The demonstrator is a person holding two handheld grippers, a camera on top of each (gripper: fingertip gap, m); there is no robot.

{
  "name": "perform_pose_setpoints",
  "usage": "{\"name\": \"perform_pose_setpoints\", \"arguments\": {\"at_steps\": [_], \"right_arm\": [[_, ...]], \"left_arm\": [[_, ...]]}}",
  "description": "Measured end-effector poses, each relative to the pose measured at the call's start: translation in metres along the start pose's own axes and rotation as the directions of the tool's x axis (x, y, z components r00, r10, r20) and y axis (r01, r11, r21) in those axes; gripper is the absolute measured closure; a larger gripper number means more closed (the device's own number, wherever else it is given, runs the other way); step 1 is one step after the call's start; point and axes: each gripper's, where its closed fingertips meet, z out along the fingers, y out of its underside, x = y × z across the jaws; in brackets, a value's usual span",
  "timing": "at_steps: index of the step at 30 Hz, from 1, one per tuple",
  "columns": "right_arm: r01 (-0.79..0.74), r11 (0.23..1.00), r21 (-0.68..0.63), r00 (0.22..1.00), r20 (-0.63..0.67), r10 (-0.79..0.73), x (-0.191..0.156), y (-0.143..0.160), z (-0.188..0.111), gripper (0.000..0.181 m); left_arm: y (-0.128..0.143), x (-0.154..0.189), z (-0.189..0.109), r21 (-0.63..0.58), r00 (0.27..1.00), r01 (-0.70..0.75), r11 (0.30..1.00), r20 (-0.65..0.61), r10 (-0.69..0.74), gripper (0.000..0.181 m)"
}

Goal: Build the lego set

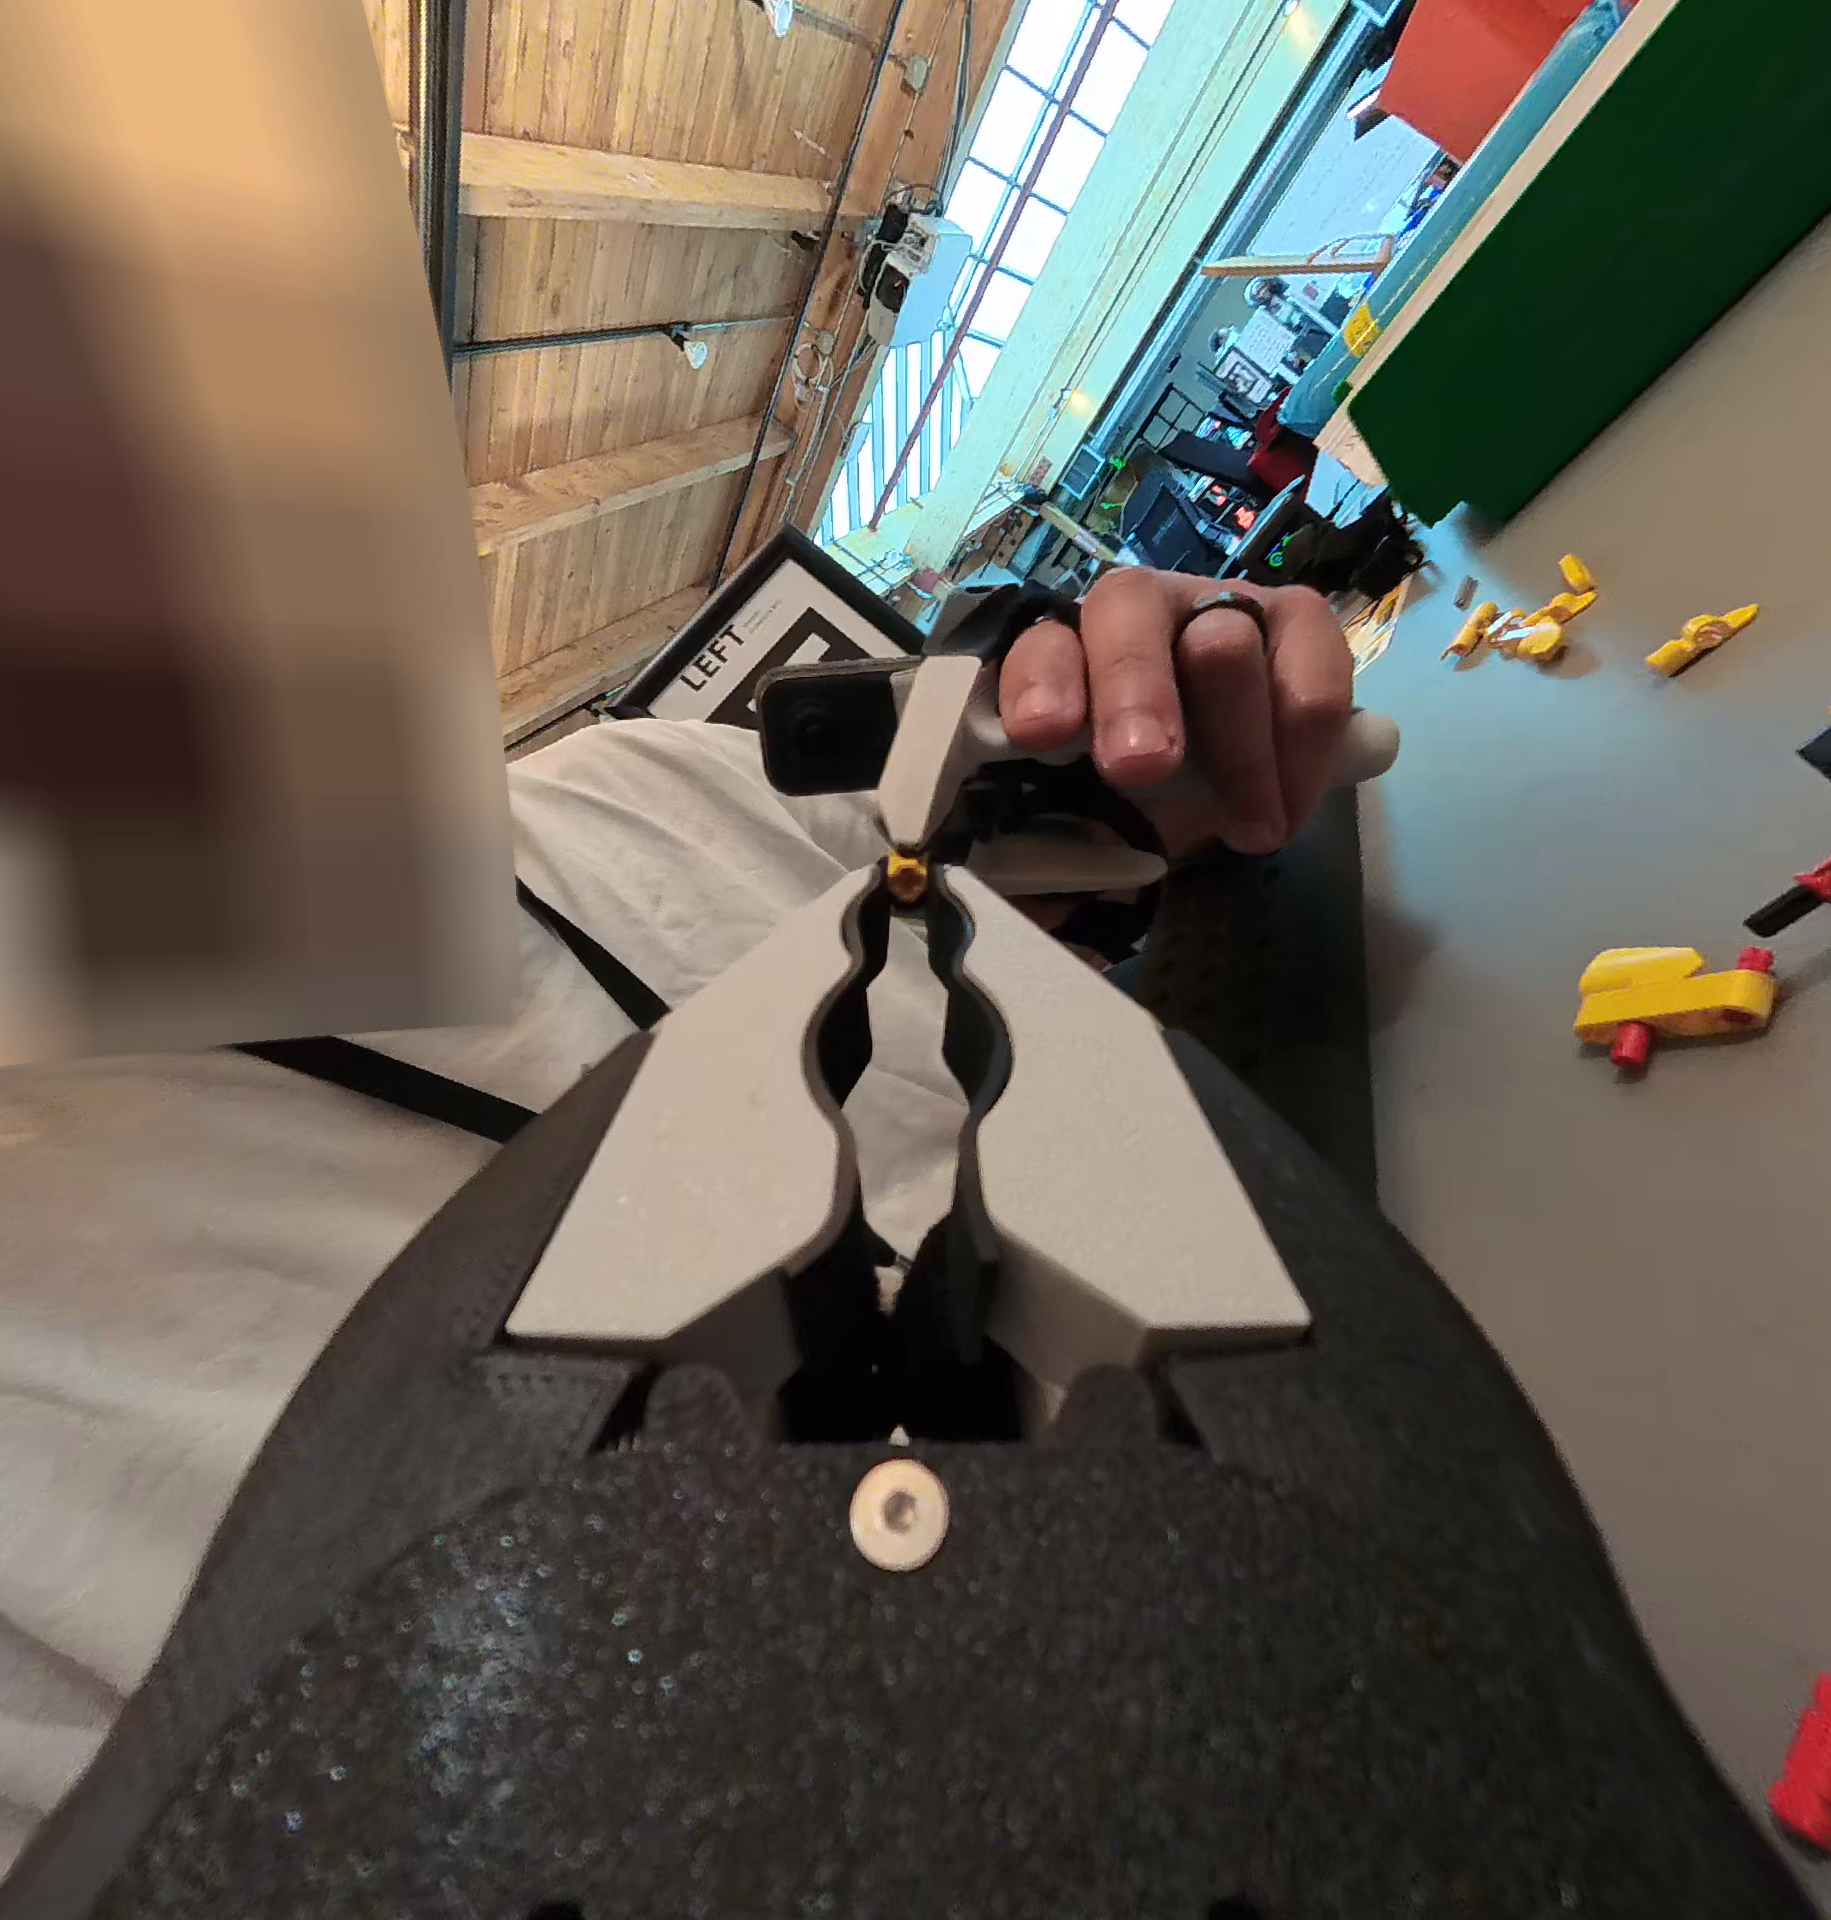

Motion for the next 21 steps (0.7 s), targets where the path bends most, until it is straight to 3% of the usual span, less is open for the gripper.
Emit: {"name": "perform_pose_setpoints", "arguments": {"at_steps": [8, 11, 13, 16, 19, 21], "right_arm": [[-0.002, 1.0, 0.021, 1.0, -0.029, 0.002, 0.005, -0.004, -0.002, 0.176], [0.147, 0.989, 0.021, 0.966, -0.219, -0.139, 0.019, -0.017, -0.016, 0.174], [0.313, 0.949, 0.031, 0.884, -0.376, -0.279, 0.019, -0.037, -0.042, 0.169], [0.445, 0.861, -0.247, 0.619, -0.61, -0.495, 0.032, -0.034, -0.082, 0.168], [0.302, 0.821, -0.485, 0.432, -0.697, -0.571, 0.052, -0.002, -0.104, 0.167], [0.2, 0.814, -0.545, 0.414, -0.706, -0.574, 0.065, 0.022, -0.104, 0.162]], "left_arm": [[0.007, -0.004, 0.001, -0.044, 1.0, -0.005, 0.999, 0.021, 0.005, 0.173], [0.024, -0.014, 0.003, -0.106, 0.994, 0.11, 0.988, 0.032, -0.108, 0.173], [0.035, -0.027, -0.002, -0.122, 0.96, 0.28, 0.952, 0.044, -0.276, 0.174], [0.042, -0.042, -0.013, -0.079, 0.849, 0.529, 0.845, 0.026, -0.528, 0.173], [0.026, -0.059, -0.026, 0.08, 0.703, 0.712, 0.698, -0.072, -0.708, 0.173], [0.017, -0.07, -0.034, 0.153, 0.629, 0.777, 0.611, -0.133, -0.766, 0.173]]}}
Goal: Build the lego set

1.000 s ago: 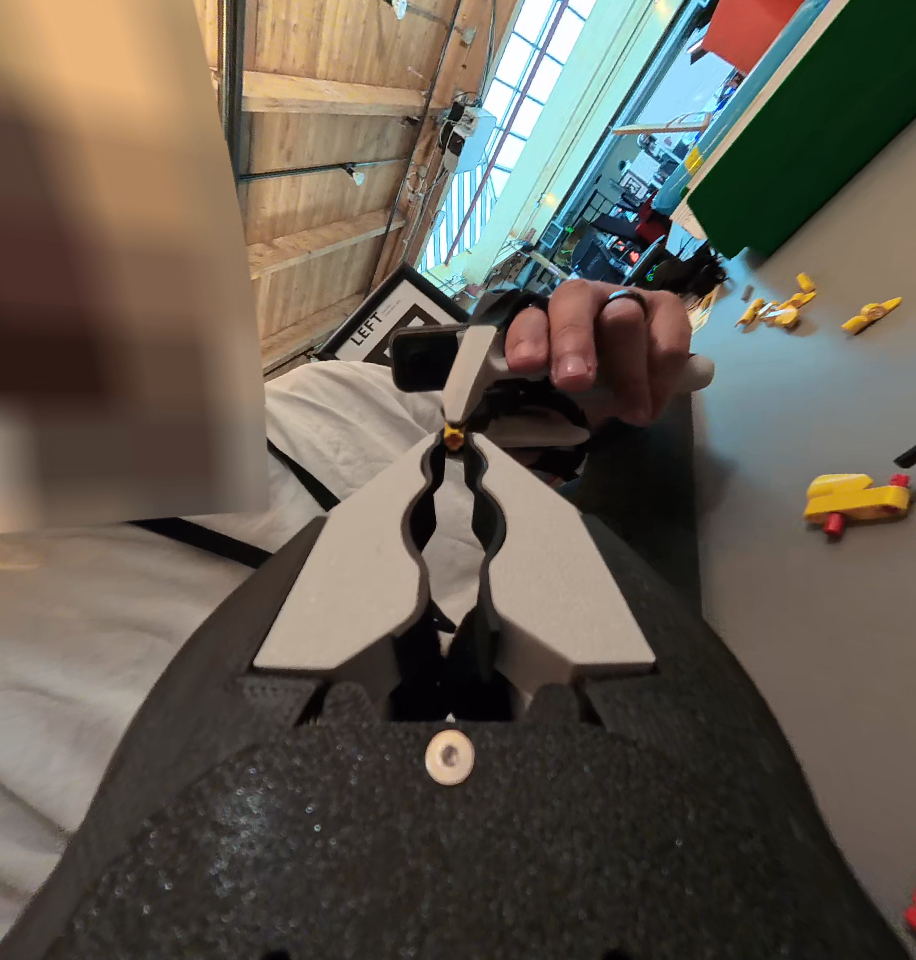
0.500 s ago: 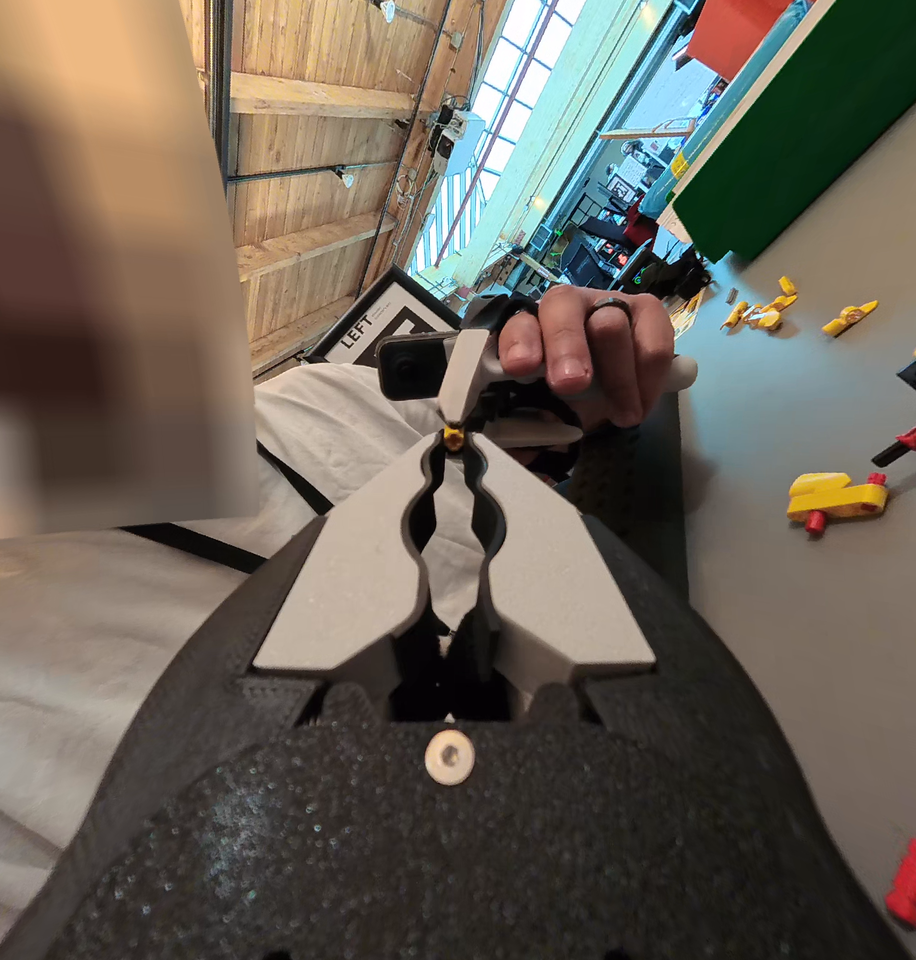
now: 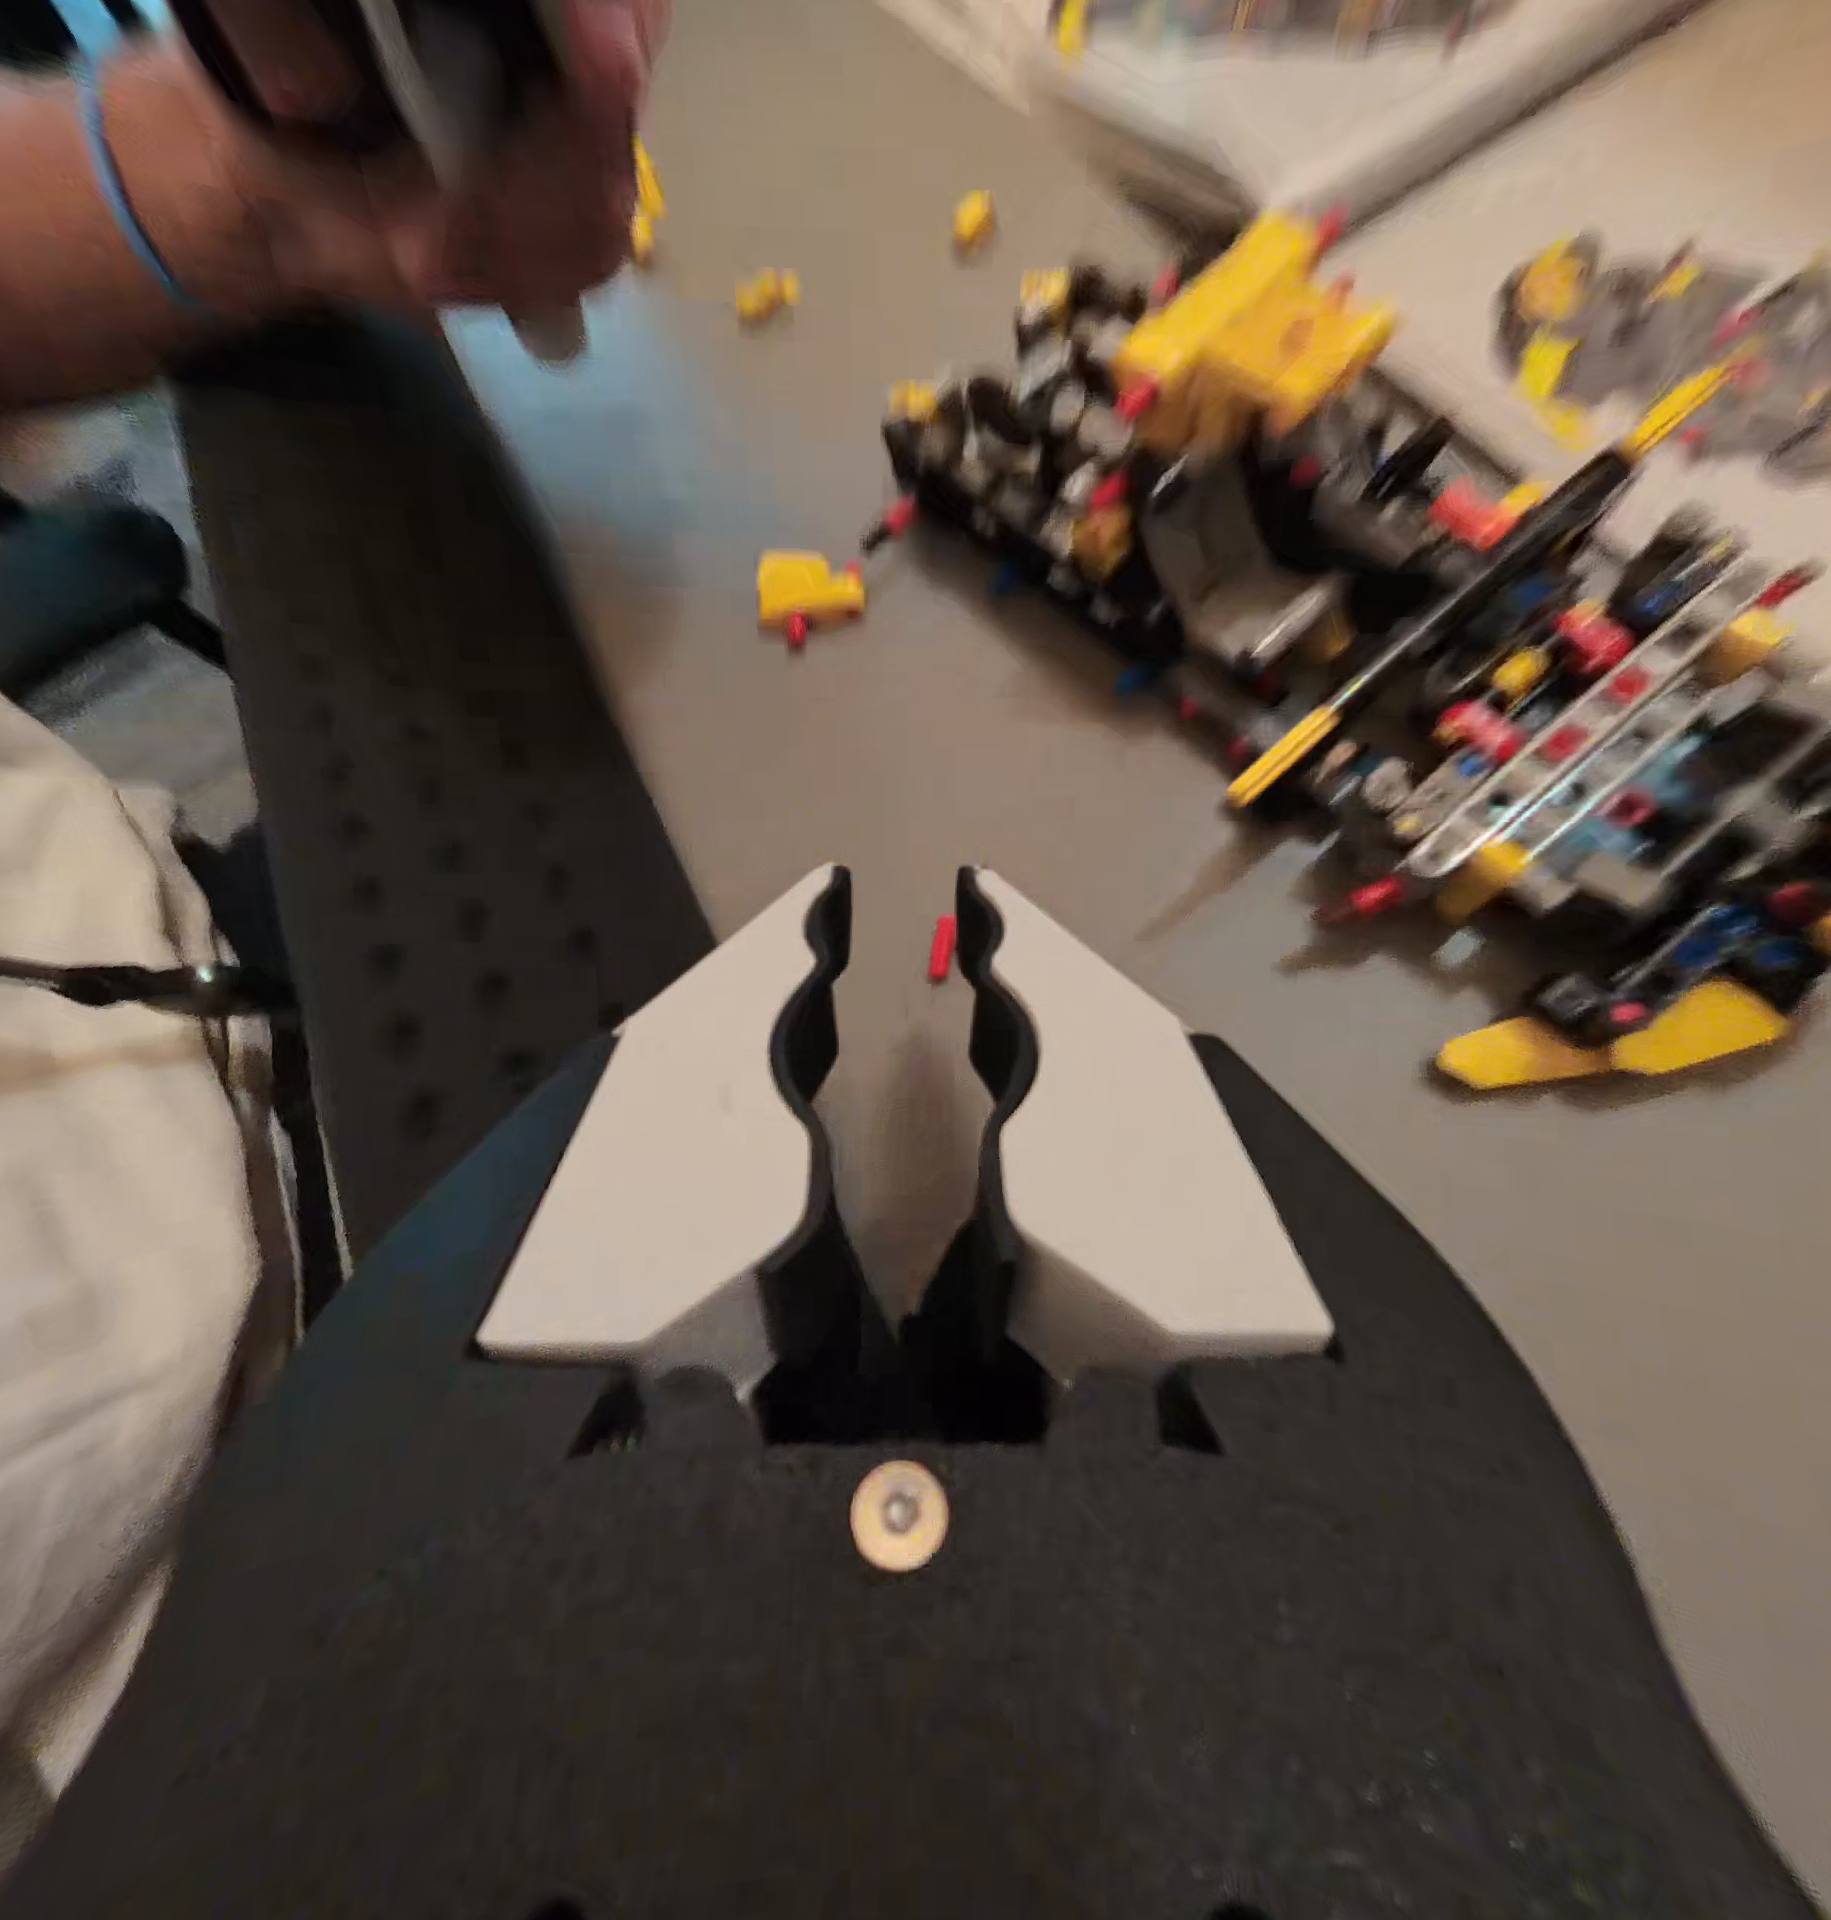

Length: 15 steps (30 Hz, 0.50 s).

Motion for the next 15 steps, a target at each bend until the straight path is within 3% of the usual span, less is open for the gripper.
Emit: {"name": "perform_pose_setpoints", "arguments": {"at_steps": [2, 7, 15], "right_arm": [[0.02, 0.994, -0.112, 0.997, -0.066, -0.028, 0.003, 0.021, 0.011, 0.16], [0.016, 0.986, -0.167, 0.996, -0.089, -0.032, 0.004, 0.034, 0.027, 0.165], [0.159, 0.964, -0.212, 0.963, -0.181, -0.198, 0.008, 0.031, 0.032, 0.178]], "left_arm": [[-0.012, 0.005, -0.003, 0.064, 0.994, 0.087, 0.994, -0.067, -0.083, 0.174], [-0.03, 0.018, -0.01, 0.151, 0.963, 0.212, 0.965, -0.198, -0.18, 0.174], [-0.023, 0.031, -0.007, 0.102, 0.947, 0.217, 0.971, -0.265, -0.184, 0.174]]}}
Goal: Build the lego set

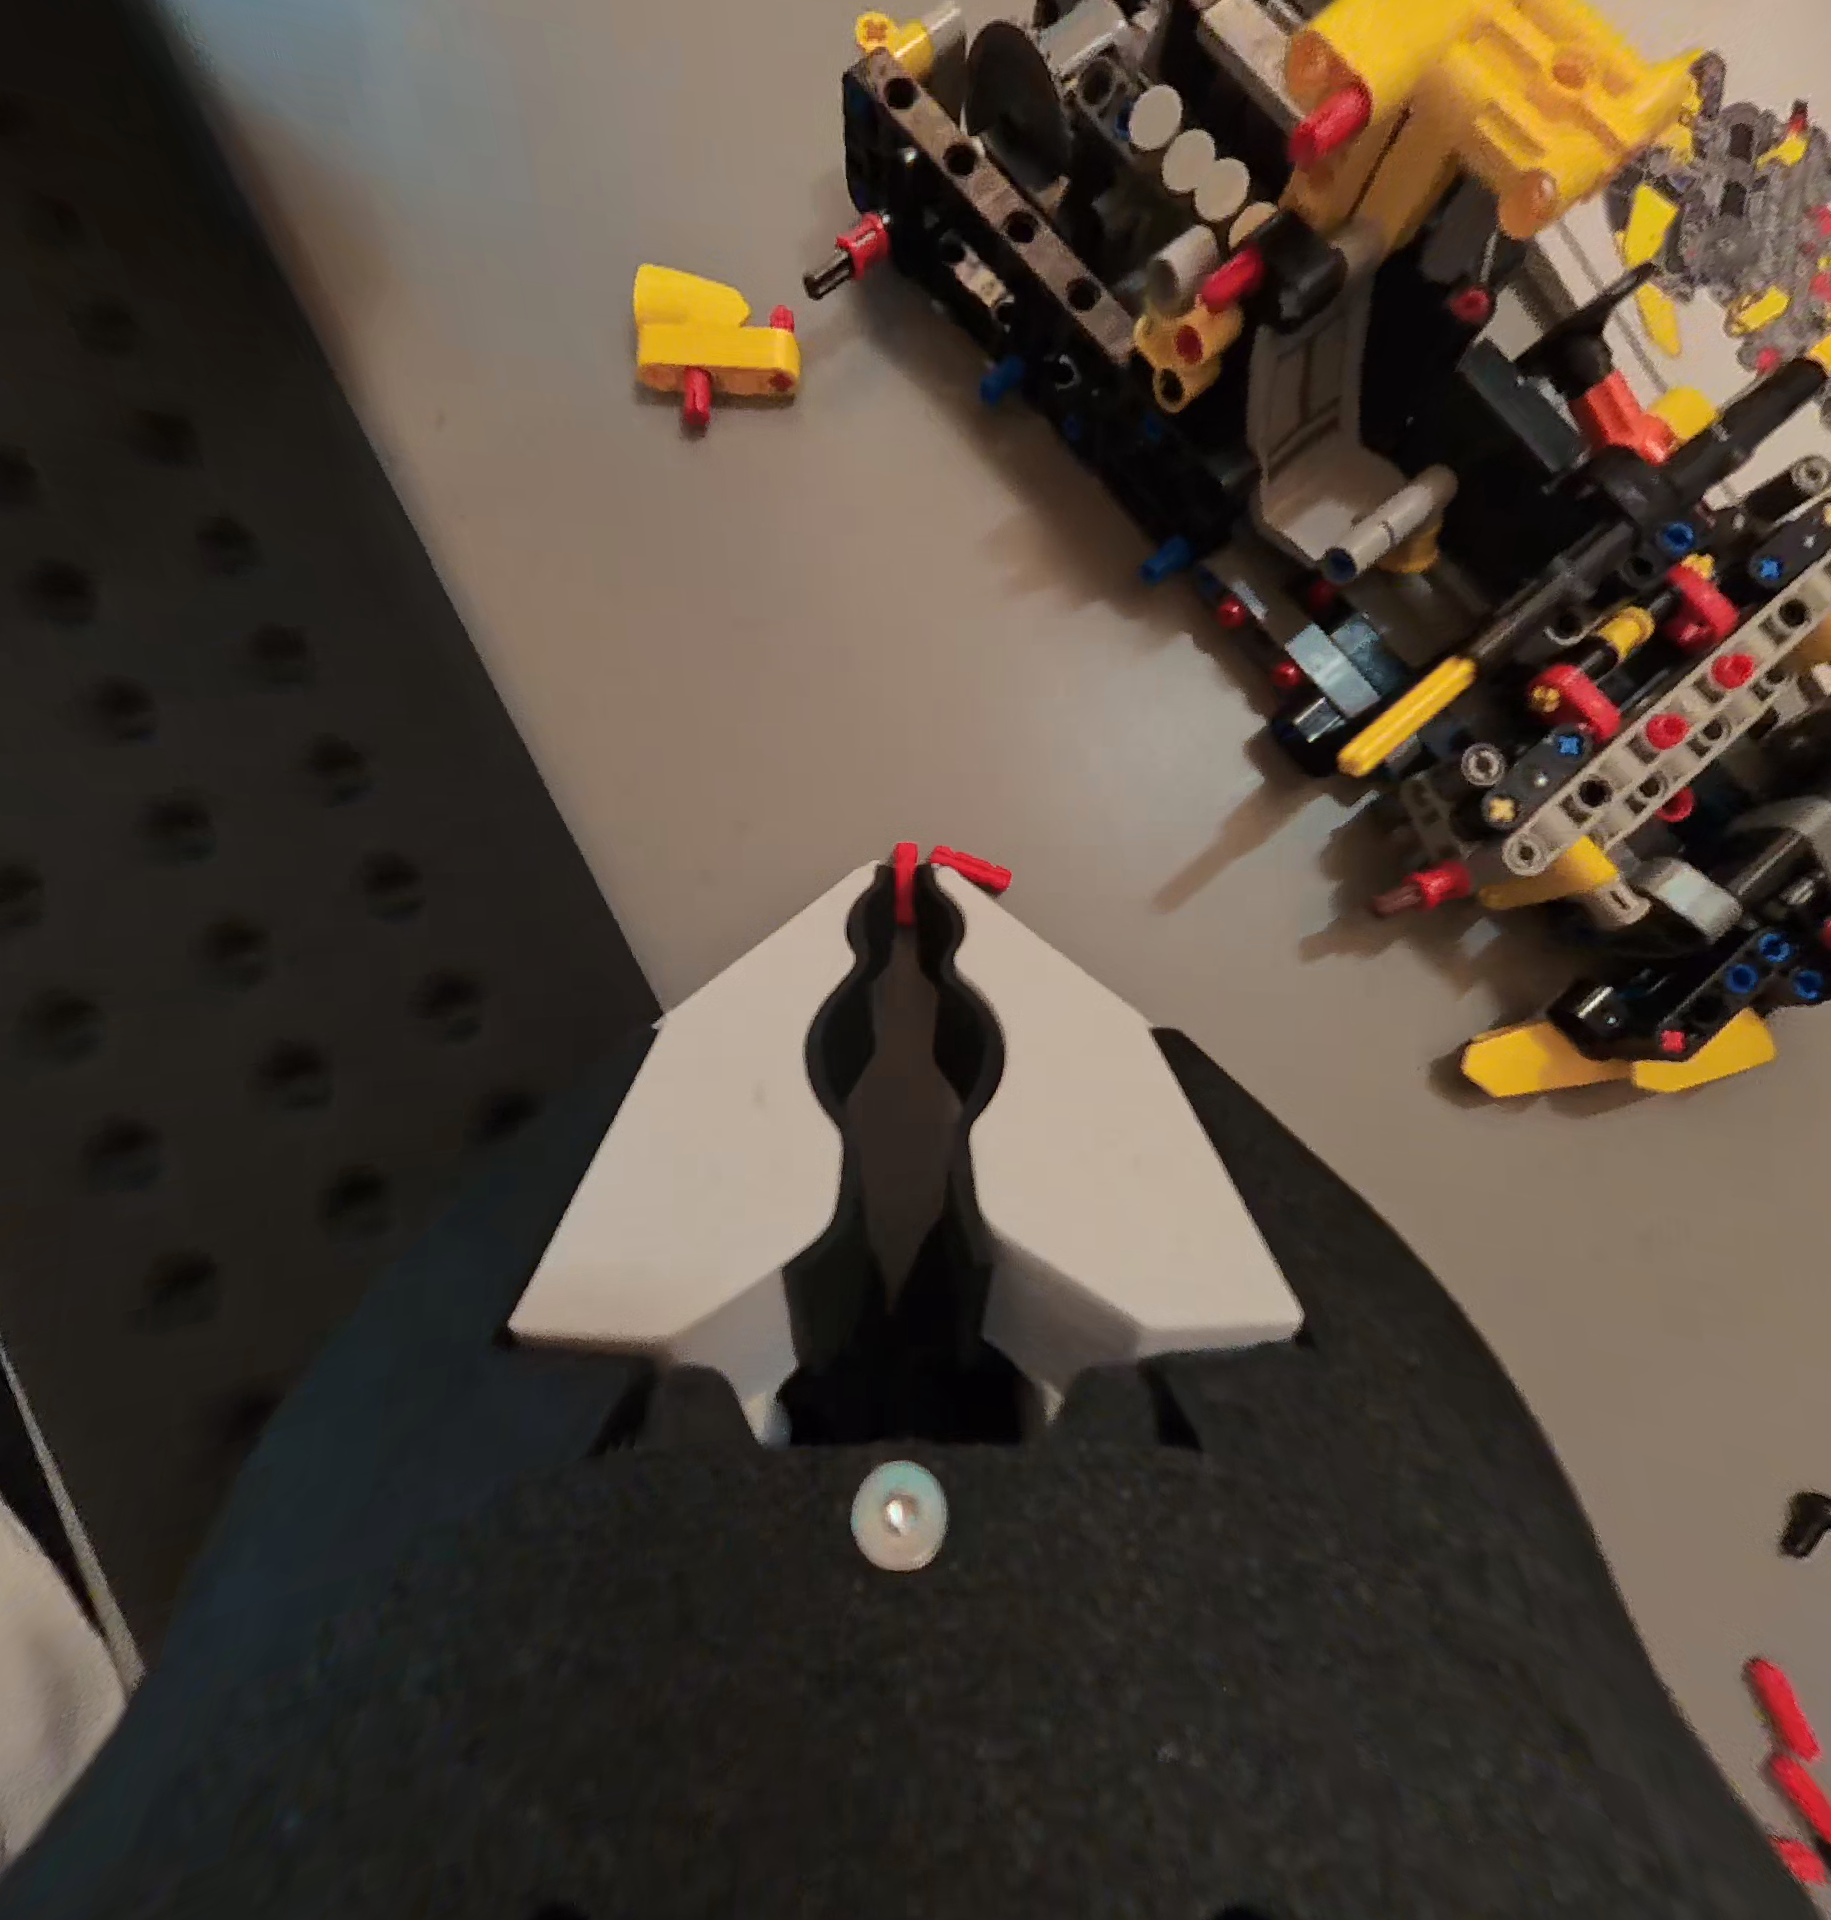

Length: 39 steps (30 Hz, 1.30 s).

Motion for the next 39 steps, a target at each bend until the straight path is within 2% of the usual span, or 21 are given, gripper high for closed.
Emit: {"name": "perform_pose_setpoints", "arguments": {"at_steps": [2, 3, 5, 7, 10, 13, 22, 30, 39], "right_arm": [[0.025, 1.0, -0.009, 1.0, 0.019, -0.025, -0.003, -0.003, 0.0, 0.178], [0.035, 0.998, 0.044, 0.999, 0.024, -0.036, -0.005, -0.014, -0.003, 0.178], [0.072, 0.969, 0.237, 0.996, 0.035, -0.083, -0.016, -0.054, -0.02, 0.179], [0.129, 0.911, 0.391, 0.991, -0.015, -0.134, -0.021, -0.095, -0.046, 0.178], [0.226, 0.868, 0.443, 0.974, -0.073, -0.216, -0.031, -0.128, -0.069, 0.179], [0.324, 0.843, 0.429, 0.945, -0.19, -0.266, -0.03, -0.146, -0.075, 0.179], [0.369, 0.854, 0.366, 0.925, -0.23, -0.301, -0.034, -0.146, -0.069, 0.179], [0.41, 0.863, 0.294, 0.904, -0.256, -0.343, -0.033, -0.138, -0.061, 0.179], [0.438, 0.851, 0.291, 0.889, -0.286, -0.359, -0.032, -0.14, -0.06, 0.179]], "left_arm": [[0.004, -0.001, 0.0, -0.014, 1.0, 0.014, 1.0, -0.008, -0.014, 0.174], [0.004, -0.002, -0.001, -0.017, 1.0, 0.021, 1.0, -0.008, -0.021, 0.174], [0.007, -0.004, -0.001, -0.023, 0.999, 0.036, 0.999, -0.013, -0.036, 0.174], [0.01, -0.006, -0.001, -0.036, 0.999, 0.036, 0.999, -0.008, -0.037, 0.174], [0.015, -0.007, 0.001, -0.057, 0.999, 0.032, 0.998, -0.008, -0.032, 0.174], [0.021, -0.009, 0.003, -0.088, 1.0, 0.005, 0.996, 0.011, -0.004, 0.174], [0.044, -0.017, 0.007, -0.217, 0.989, -0.117, 0.969, 0.066, 0.134, 0.173], [0.053, -0.024, 0.005, -0.303, 0.954, -0.234, 0.924, 0.11, 0.278, 0.174], [0.054, -0.029, 0.002, -0.334, 0.95, -0.235, 0.913, 0.12, 0.288, 0.173]]}}
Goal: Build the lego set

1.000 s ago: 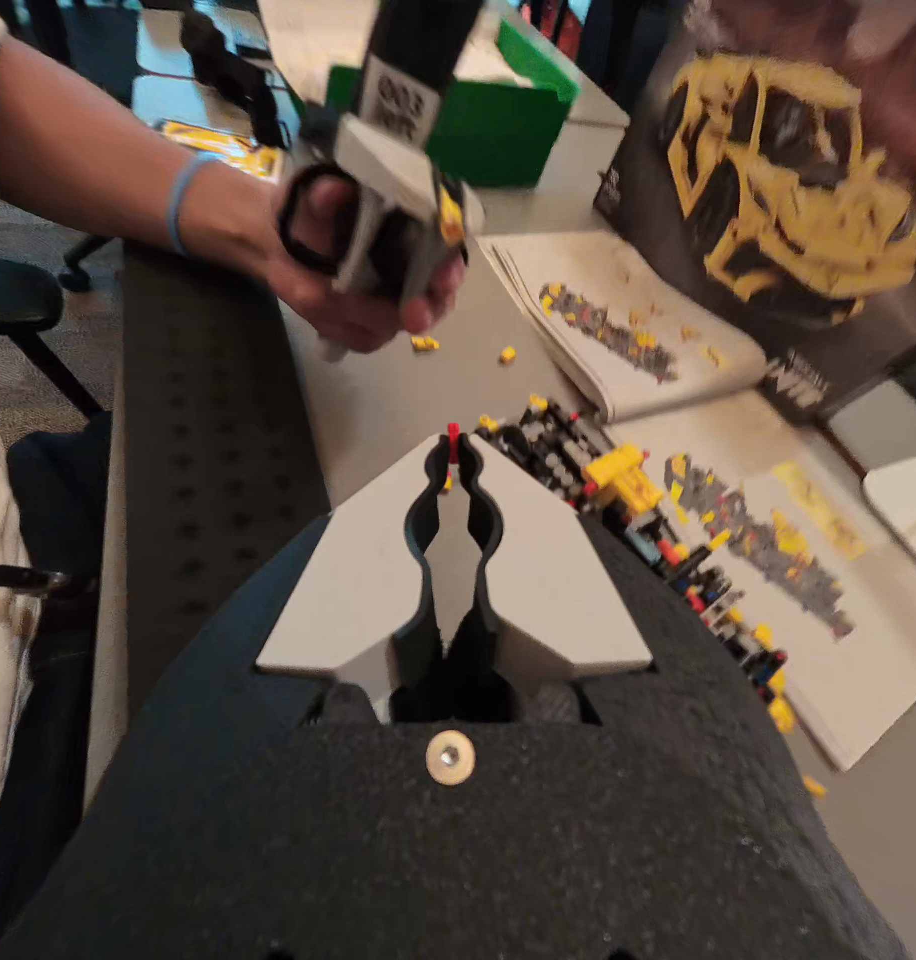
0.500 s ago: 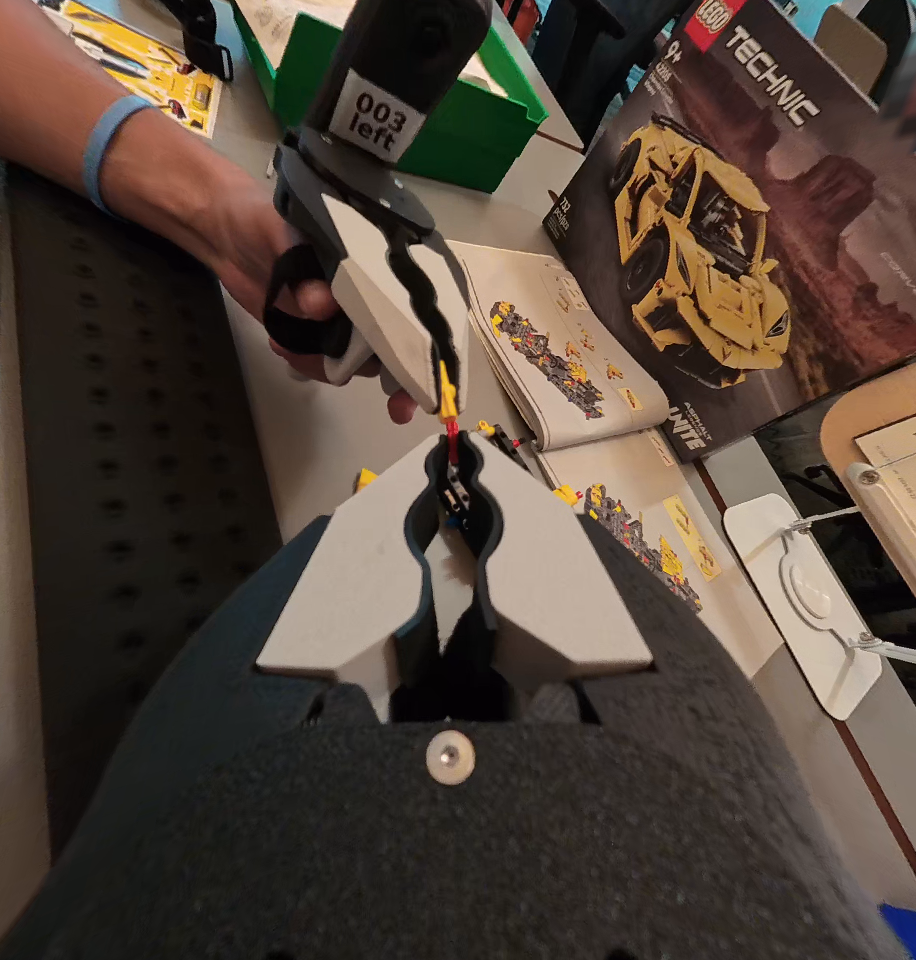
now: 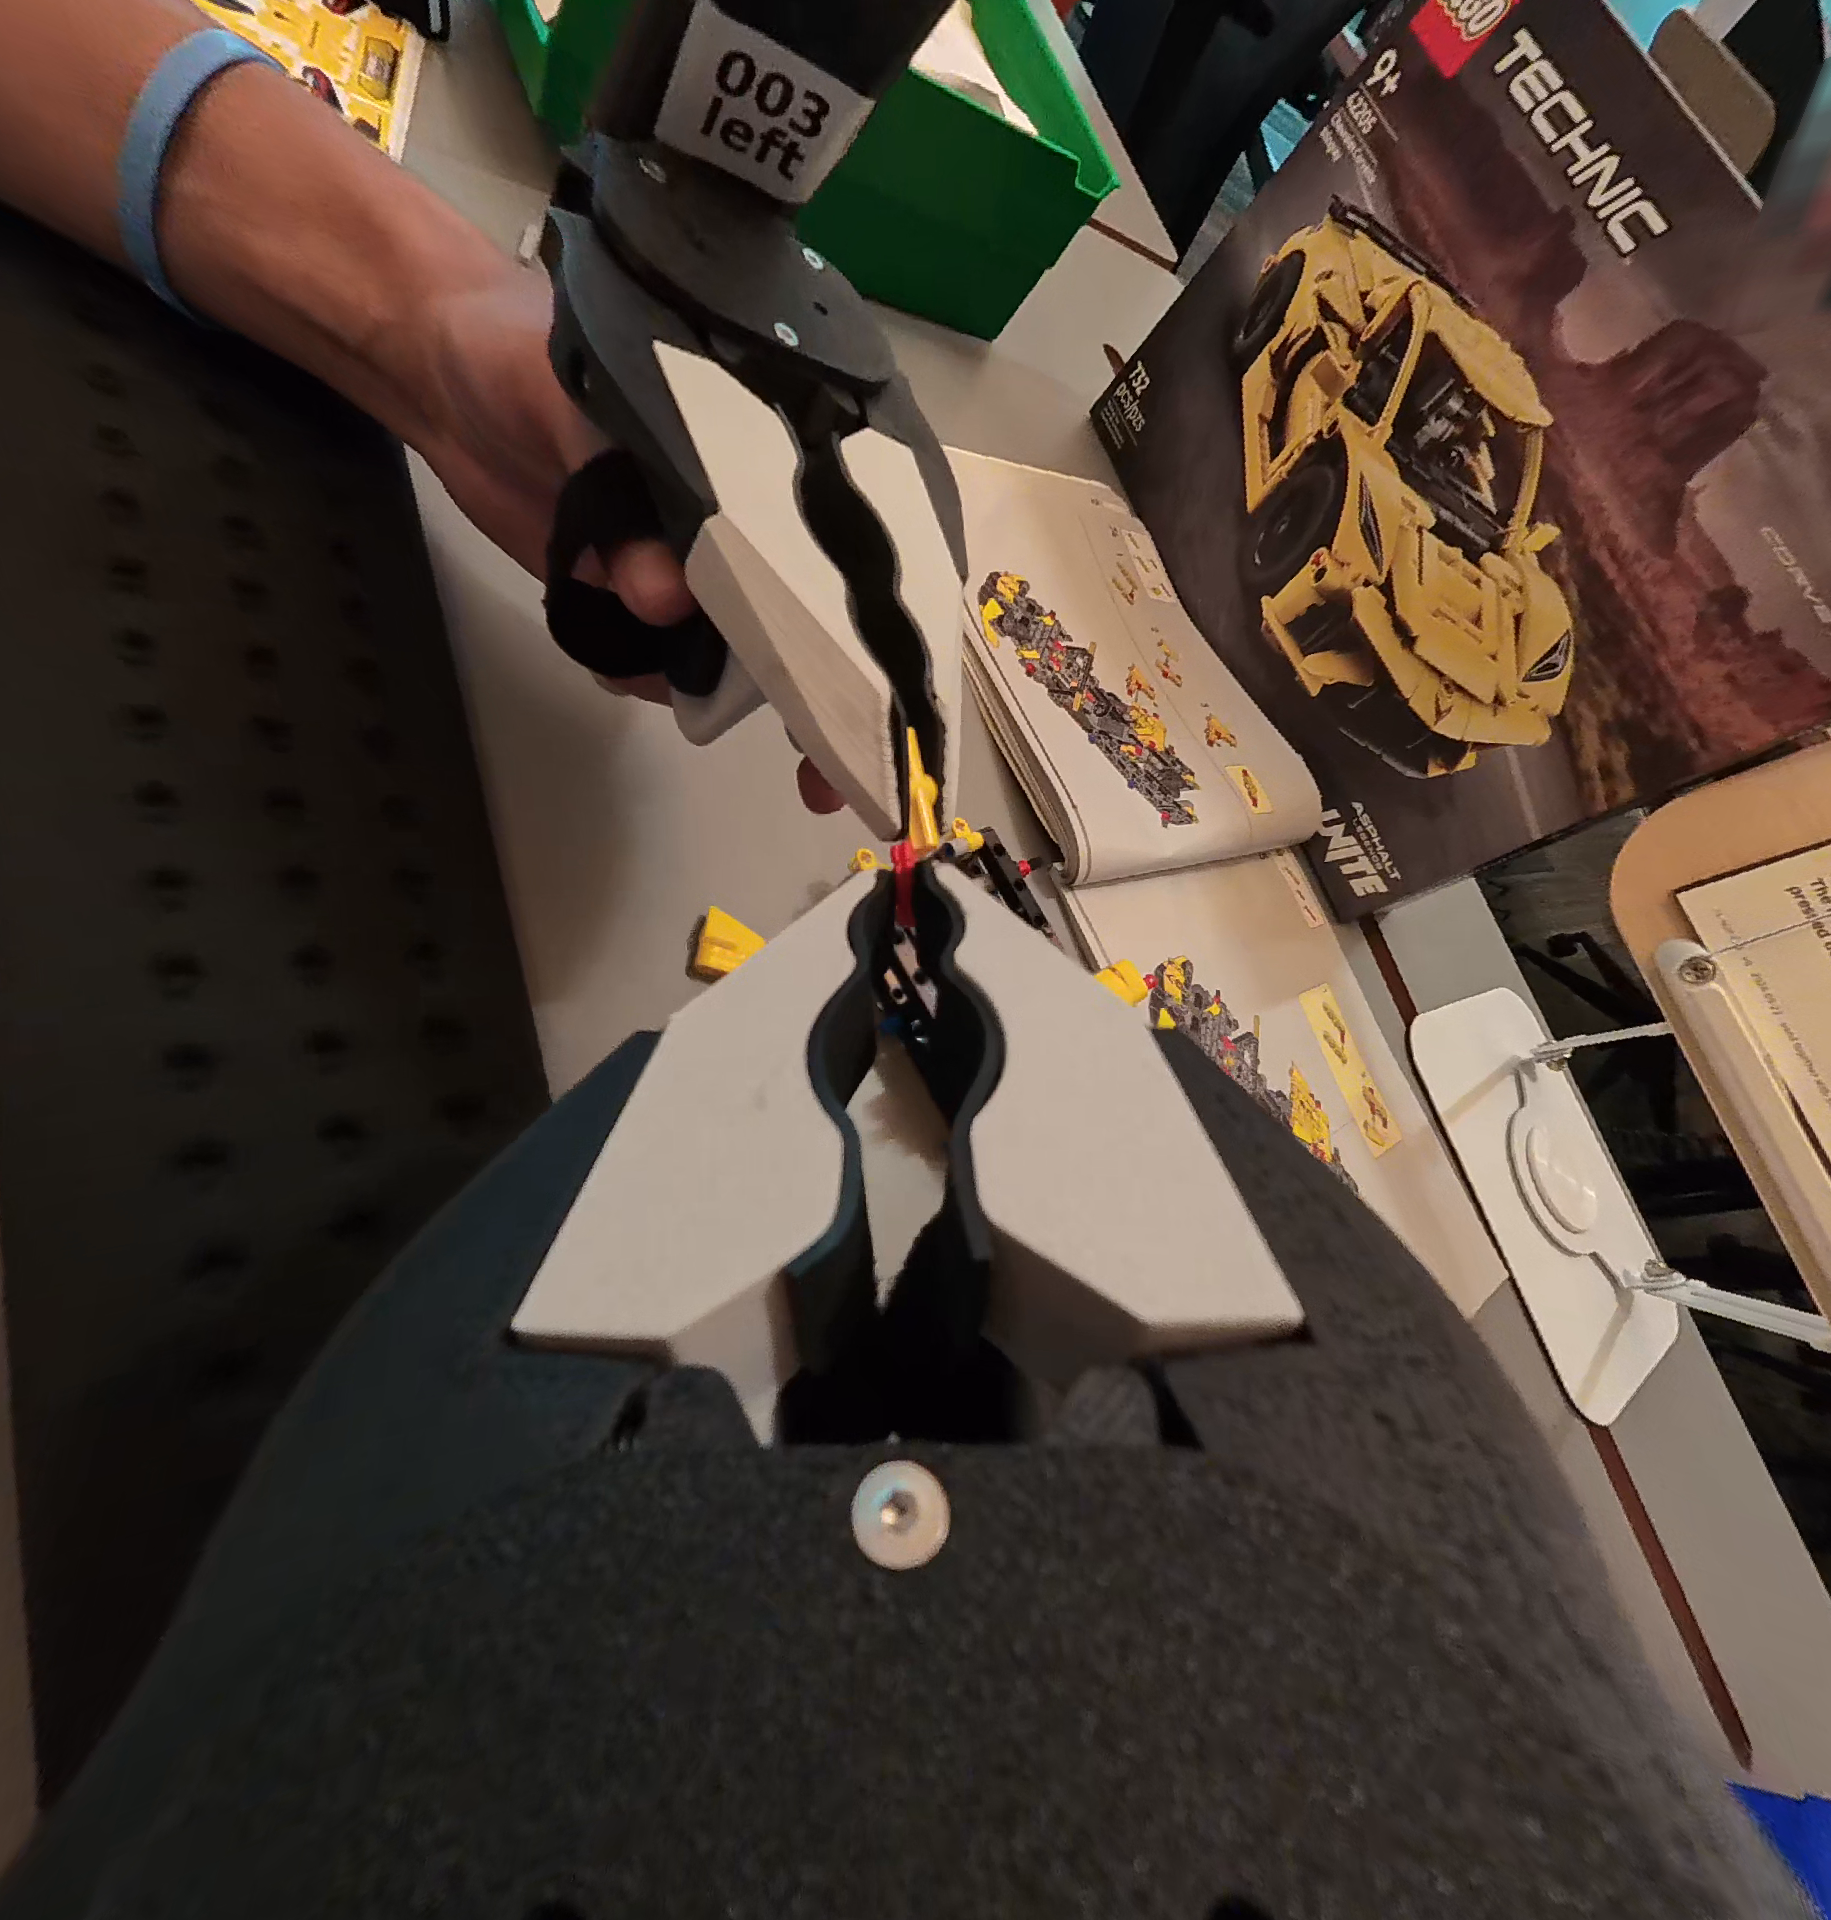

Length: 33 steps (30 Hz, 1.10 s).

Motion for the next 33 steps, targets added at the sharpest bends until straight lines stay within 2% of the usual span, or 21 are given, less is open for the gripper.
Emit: {"name": "perform_pose_setpoints", "arguments": {"at_steps": [10, 21, 26, 29, 33], "right_arm": [[0.018, 1.0, -0.018, 1.0, 0.0, -0.018, 0.002, 0.005, -0.001, 0.179], [-0.026, 1.0, 0.01, 0.997, 0.066, 0.025, -0.007, 0.005, 0.0, 0.18], [-0.006, 0.999, 0.041, 0.998, 0.062, 0.004, -0.008, 0.001, -0.002, 0.179], [-0.097, 0.989, 0.115, 0.992, 0.091, 0.087, -0.006, -0.006, -0.004, 0.179], [-0.187, 0.965, 0.182, 0.98, 0.103, 0.17, -0.001, -0.01, -0.005, 0.179]], "left_arm": [[0.002, 0.004, 0.003, -0.003, 1.0, 0.007, 1.0, -0.02, -0.008, 0.173], [0.009, 0.009, 0.003, -0.04, 0.999, -0.012, 0.999, -0.051, 0.01, 0.173], [0.006, 0.011, 0.001, -0.021, 0.99, 0.098, 0.995, -0.102, -0.1, 0.174], [-0.001, 0.011, 0.0, 0.028, 0.976, 0.176, 0.984, -0.138, -0.17, 0.174], [-0.007, 0.009, 0.0, 0.062, 0.97, 0.205, 0.977, -0.147, -0.194, 0.174]]}}
